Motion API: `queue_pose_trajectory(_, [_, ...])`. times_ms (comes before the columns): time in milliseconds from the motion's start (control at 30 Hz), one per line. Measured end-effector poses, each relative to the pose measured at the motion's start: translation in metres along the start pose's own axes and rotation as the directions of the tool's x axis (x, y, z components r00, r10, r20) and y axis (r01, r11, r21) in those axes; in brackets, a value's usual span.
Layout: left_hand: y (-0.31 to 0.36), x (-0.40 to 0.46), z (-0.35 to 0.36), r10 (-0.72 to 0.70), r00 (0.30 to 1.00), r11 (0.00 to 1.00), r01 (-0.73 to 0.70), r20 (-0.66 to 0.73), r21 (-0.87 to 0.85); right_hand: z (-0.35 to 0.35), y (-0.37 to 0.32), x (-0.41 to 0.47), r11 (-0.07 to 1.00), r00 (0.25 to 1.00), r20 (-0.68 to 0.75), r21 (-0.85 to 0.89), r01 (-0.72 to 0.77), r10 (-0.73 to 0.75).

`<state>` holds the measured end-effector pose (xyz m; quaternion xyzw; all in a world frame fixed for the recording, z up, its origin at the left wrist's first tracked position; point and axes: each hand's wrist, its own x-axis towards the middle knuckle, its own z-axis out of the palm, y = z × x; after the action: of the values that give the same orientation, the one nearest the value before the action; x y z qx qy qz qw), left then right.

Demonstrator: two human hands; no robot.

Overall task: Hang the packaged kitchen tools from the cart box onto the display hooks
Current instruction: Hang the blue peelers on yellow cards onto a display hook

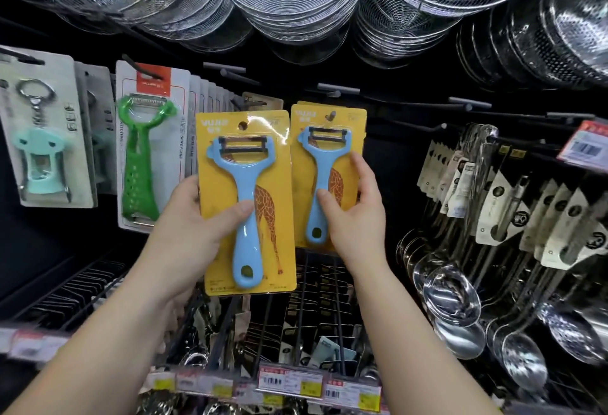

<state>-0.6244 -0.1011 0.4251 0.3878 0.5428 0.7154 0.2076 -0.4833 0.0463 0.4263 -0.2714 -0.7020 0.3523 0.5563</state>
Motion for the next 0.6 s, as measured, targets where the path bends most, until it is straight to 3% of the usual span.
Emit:
queue_pose_trajectory(500, [0.004, -0.001, -0.008, 0.000, 1.000, 1.000, 0.000, -0.009, 0.029, 0.025, 0.031, 0.068, 0.978, 0.990, 0.026, -0.162, -0.133, 0.139])
queue_pose_trajectory(600, [0.001, -0.002, -0.007, -0.001, 1.000, 0.999, 0.001, -0.017, 0.044, 0.022, 0.024, 0.052, 0.980, 0.997, -0.001, -0.183, -0.079, 0.080])
